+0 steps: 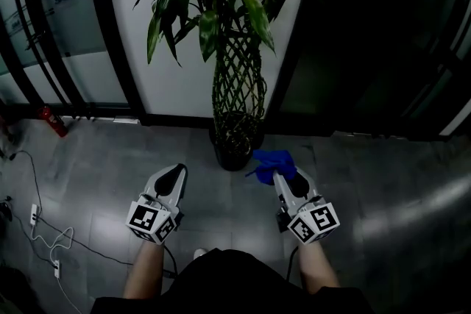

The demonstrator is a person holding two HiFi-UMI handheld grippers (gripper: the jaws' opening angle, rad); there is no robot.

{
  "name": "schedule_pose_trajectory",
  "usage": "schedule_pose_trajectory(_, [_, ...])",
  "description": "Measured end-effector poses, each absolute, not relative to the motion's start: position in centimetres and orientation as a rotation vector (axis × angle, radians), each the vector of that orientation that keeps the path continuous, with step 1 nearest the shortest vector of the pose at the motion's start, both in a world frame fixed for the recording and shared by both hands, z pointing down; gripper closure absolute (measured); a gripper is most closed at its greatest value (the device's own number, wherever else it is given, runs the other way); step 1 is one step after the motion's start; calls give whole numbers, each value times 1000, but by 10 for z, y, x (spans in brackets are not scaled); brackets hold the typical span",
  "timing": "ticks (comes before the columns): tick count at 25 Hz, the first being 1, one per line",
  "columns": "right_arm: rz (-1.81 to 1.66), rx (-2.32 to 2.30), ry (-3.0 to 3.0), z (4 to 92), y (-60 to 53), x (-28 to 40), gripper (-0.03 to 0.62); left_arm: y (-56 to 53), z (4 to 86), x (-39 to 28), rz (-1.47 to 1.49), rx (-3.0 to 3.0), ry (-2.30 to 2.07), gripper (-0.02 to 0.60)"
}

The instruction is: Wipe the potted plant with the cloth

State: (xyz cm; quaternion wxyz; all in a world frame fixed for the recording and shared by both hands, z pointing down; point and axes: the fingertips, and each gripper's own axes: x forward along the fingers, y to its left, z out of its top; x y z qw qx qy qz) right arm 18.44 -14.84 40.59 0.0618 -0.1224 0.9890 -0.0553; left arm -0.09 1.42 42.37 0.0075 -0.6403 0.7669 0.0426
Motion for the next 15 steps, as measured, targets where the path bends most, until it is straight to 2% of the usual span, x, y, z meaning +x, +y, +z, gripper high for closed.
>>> schedule_pose_trajectory(15, [-164,-332,3036,422,-165,188,485,12,447,3,57,-1978,2452,560])
